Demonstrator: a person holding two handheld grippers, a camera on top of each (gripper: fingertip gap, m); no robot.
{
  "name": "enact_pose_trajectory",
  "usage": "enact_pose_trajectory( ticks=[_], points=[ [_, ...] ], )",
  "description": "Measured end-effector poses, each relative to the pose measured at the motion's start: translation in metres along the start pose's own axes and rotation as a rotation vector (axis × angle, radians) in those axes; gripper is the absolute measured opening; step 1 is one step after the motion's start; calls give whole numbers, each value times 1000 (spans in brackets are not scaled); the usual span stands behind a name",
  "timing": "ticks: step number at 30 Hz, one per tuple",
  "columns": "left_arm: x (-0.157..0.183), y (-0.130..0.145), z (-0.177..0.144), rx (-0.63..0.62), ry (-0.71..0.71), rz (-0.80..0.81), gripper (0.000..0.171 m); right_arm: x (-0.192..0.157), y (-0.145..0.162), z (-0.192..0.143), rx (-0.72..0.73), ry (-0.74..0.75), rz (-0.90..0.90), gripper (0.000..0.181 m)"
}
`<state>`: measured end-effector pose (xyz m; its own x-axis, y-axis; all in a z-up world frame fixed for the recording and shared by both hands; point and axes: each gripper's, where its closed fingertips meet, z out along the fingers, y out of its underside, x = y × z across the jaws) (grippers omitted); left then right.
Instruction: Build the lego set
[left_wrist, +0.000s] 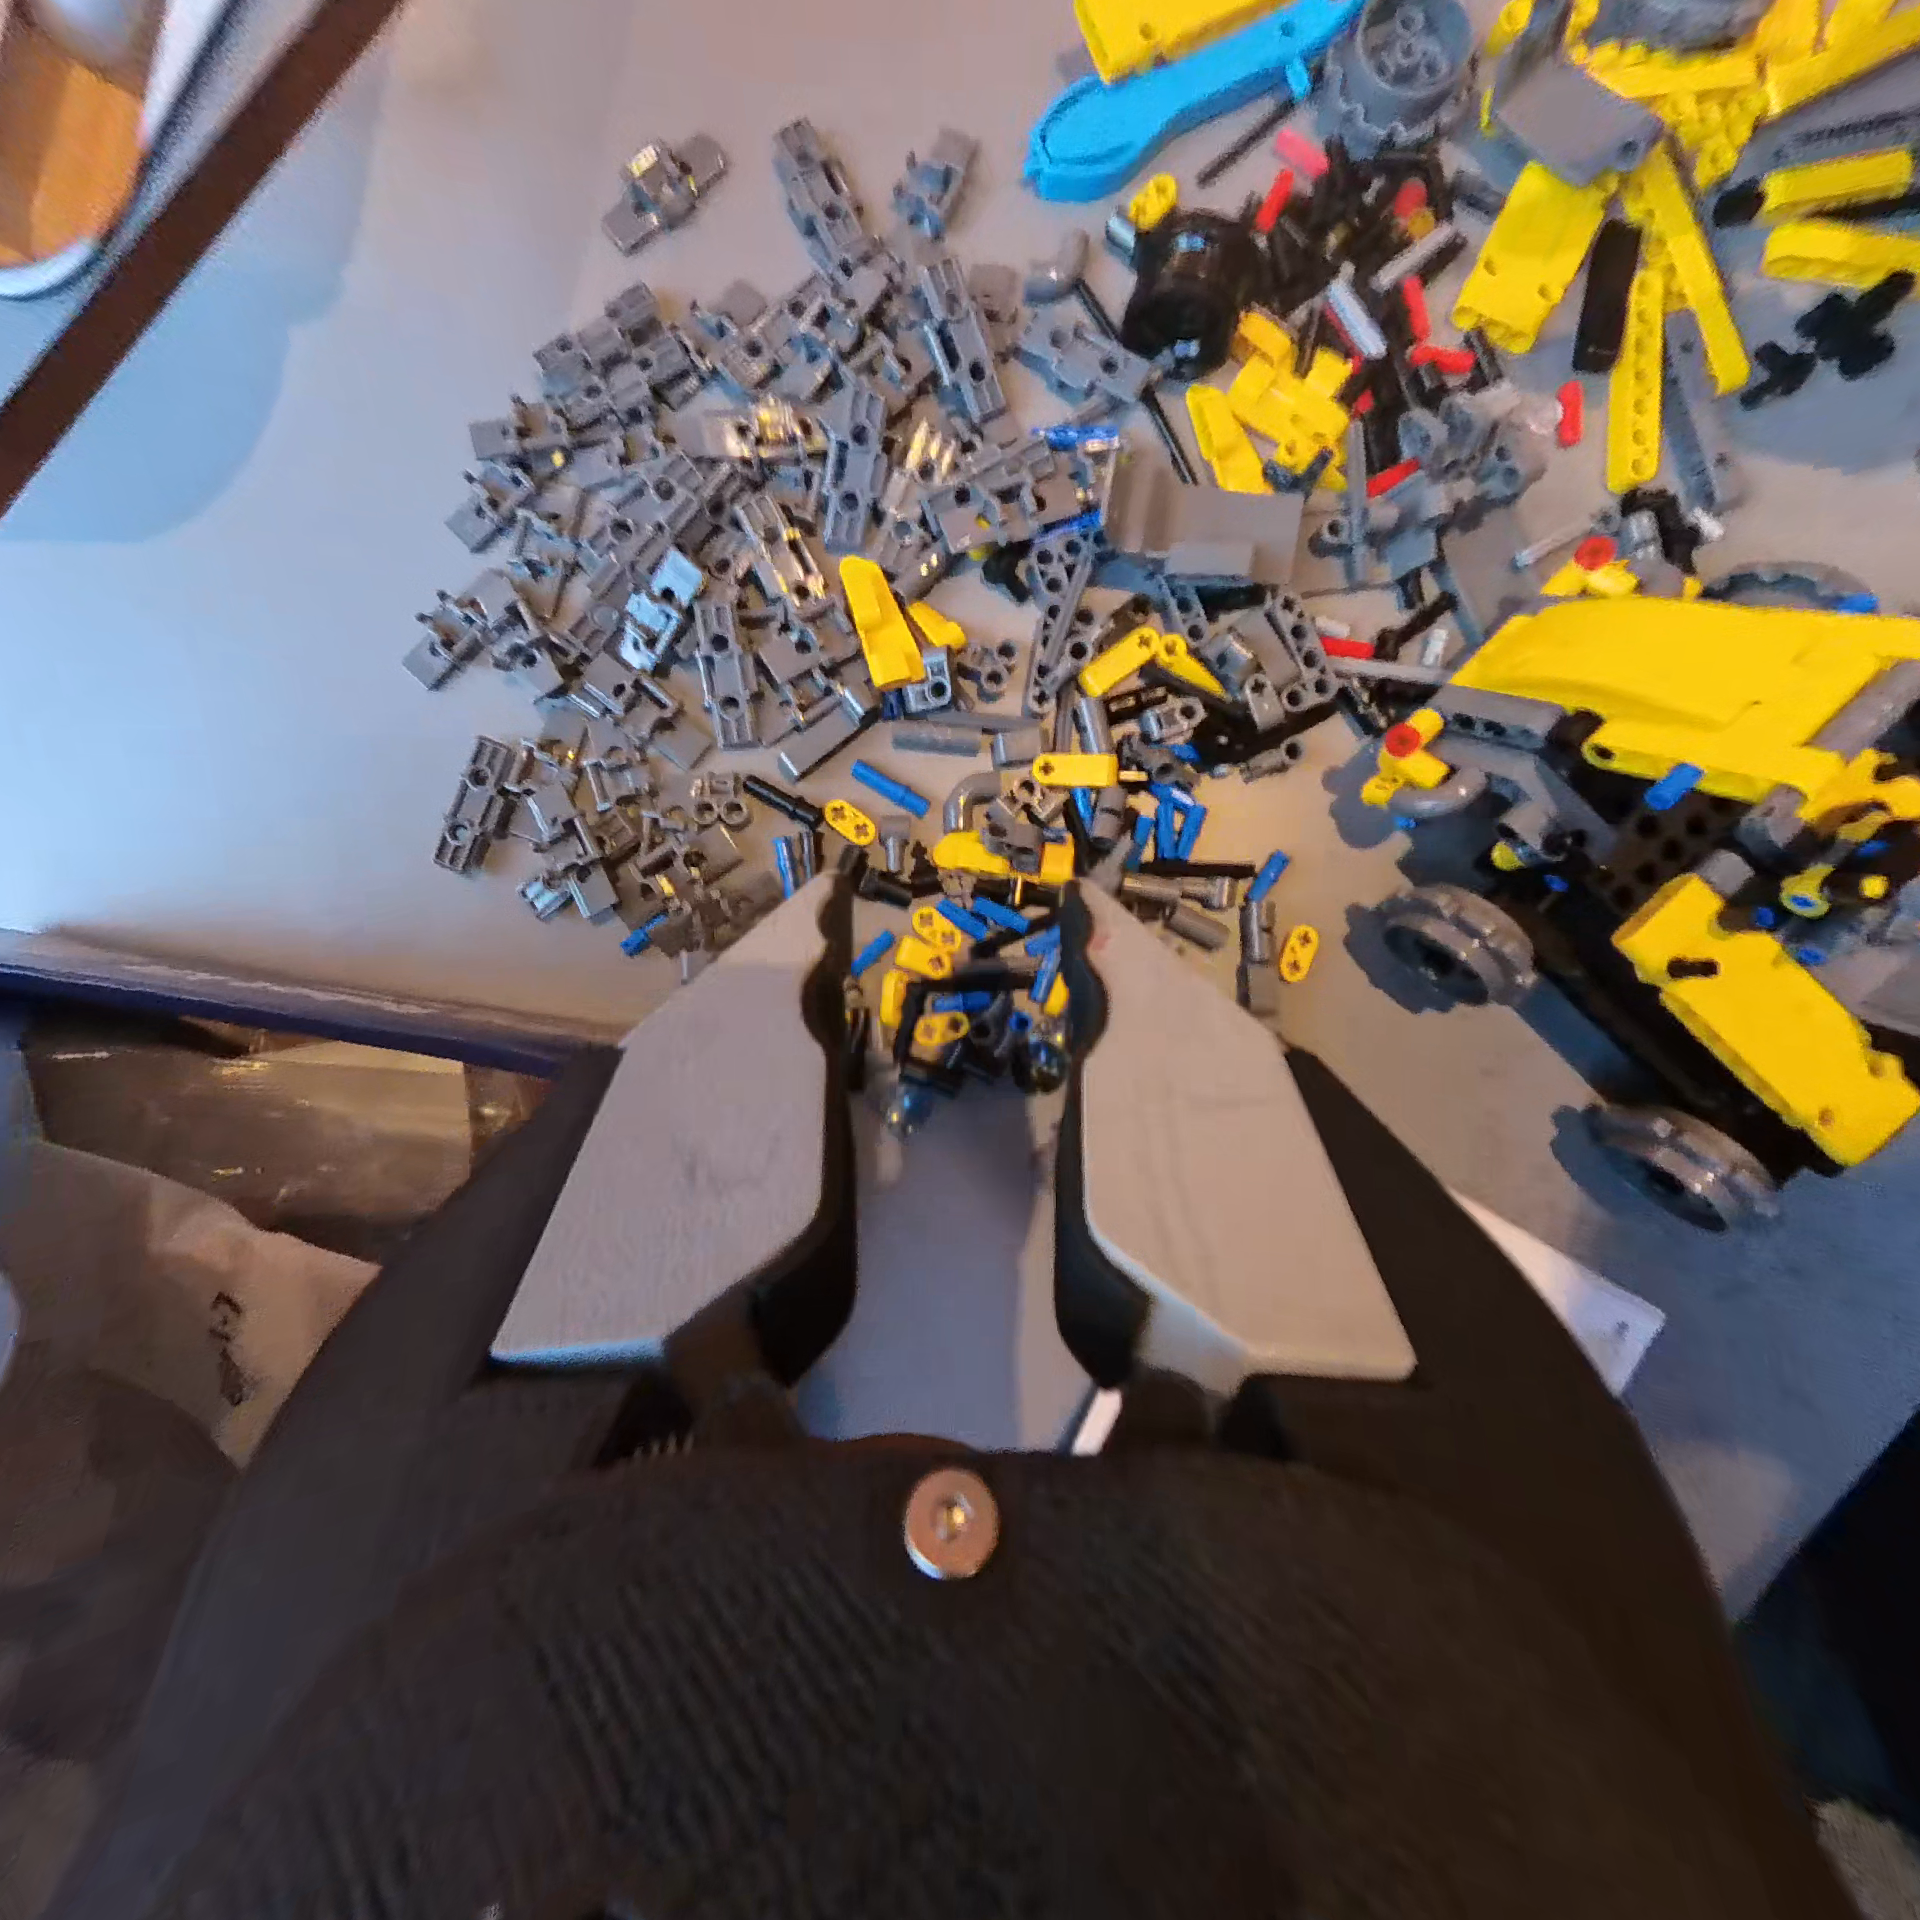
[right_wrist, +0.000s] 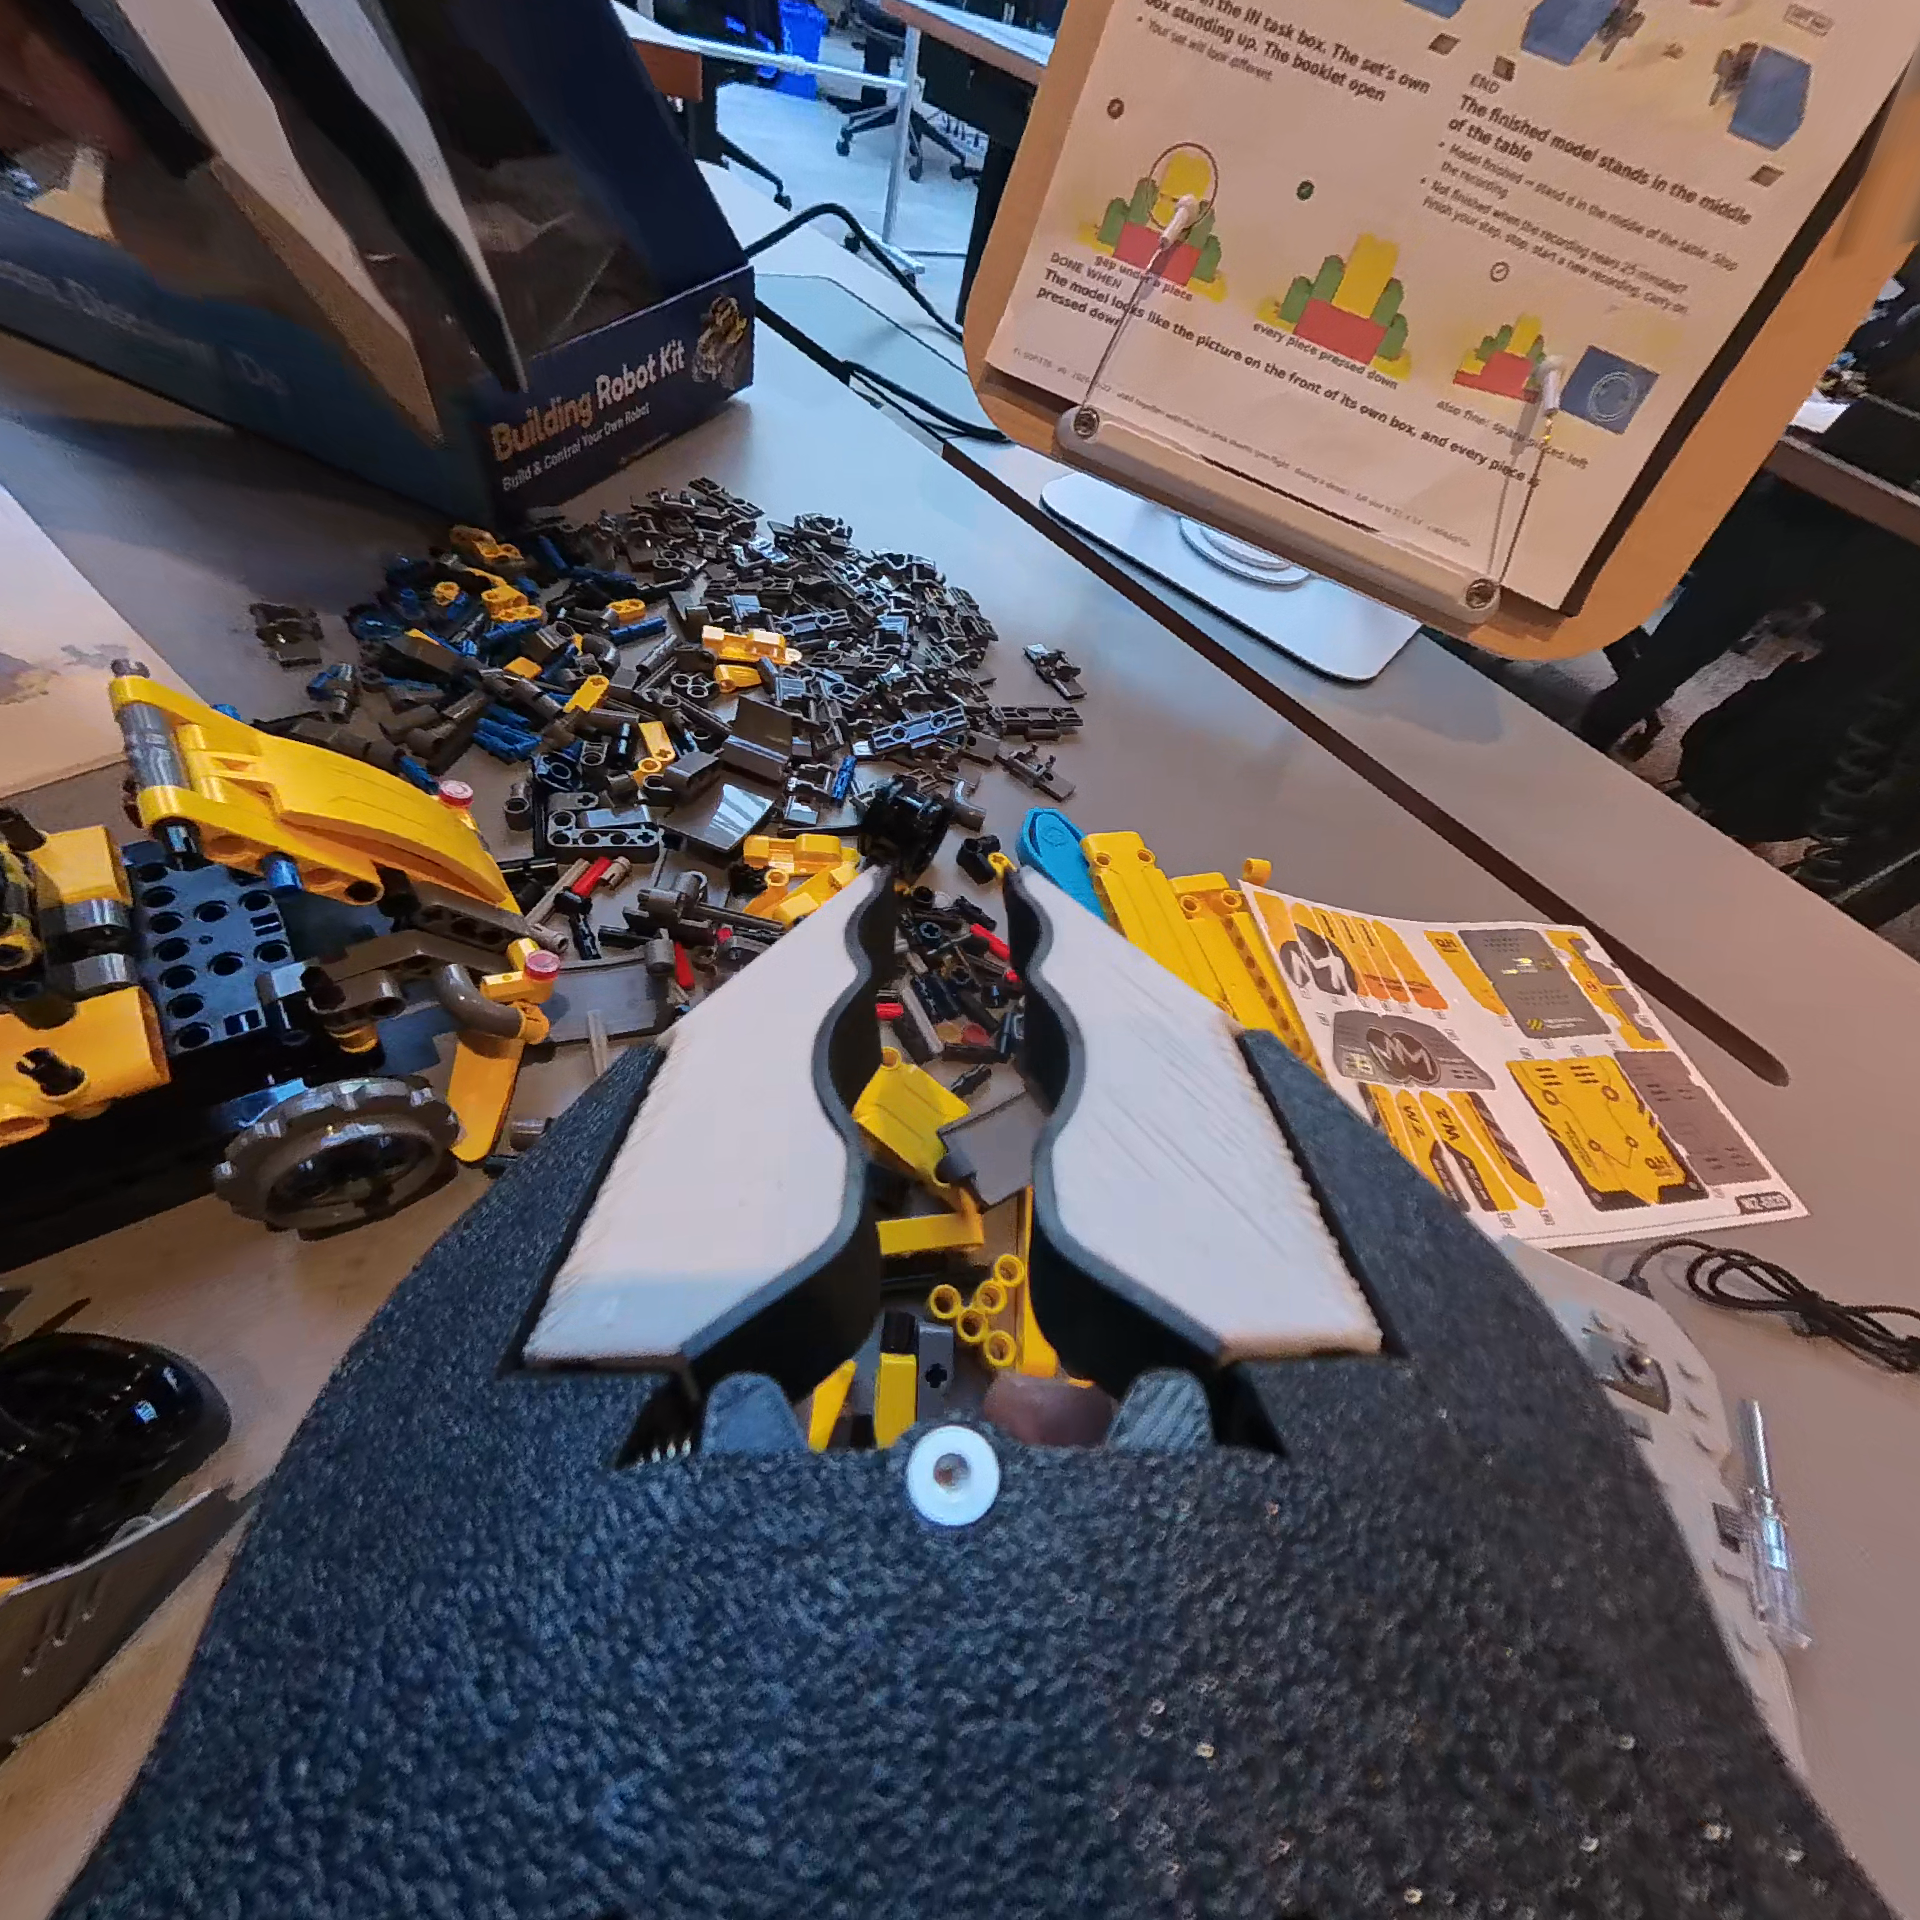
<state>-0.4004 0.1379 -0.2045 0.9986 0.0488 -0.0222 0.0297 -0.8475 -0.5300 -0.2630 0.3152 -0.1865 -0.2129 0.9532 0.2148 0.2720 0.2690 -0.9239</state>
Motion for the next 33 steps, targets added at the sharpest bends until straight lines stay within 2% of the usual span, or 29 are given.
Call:
enact_pose_trajectory(
  ticks=[4, 9, 13, 16, 18, 20, 23, 30, 33],
  points=[
    [-1, 25, 2, -107, -27, 2, 38, -5, -1, 0, 2, -10, -11, 20],
    [12, 55, -16, -76, -74, -42, 39, -8, -10, -5, 30, -5, -29, 20],
    [20, 73, -12, -100, -51, -75, 39, -9, -14, -7, 45, -5, -27, 20],
    [35, 73, -3, -110, 21, -10, 40, -8, -12, -6, 38, -1, -26, 20],
    [37, 77, 5, -137, 15, 48, 32, -7, -10, -5, 33, 3, -27, 20],
    [36, 80, 12, -150, 17, 34, 33, -7, -8, -4, 28, 6, -30, 20],
    [52, 69, 18, -75, 115, 29, 30, -8, -9, -4, 31, 6, -34, 20],
    [62, 53, 37, -70, 126, 90, 29, -10, -8, -2, 24, -1, -42, 20],
    [67, 44, 46, -58, 107, 190, 28, -10, -8, -2, 26, -4, -40, 20]
  ],
)
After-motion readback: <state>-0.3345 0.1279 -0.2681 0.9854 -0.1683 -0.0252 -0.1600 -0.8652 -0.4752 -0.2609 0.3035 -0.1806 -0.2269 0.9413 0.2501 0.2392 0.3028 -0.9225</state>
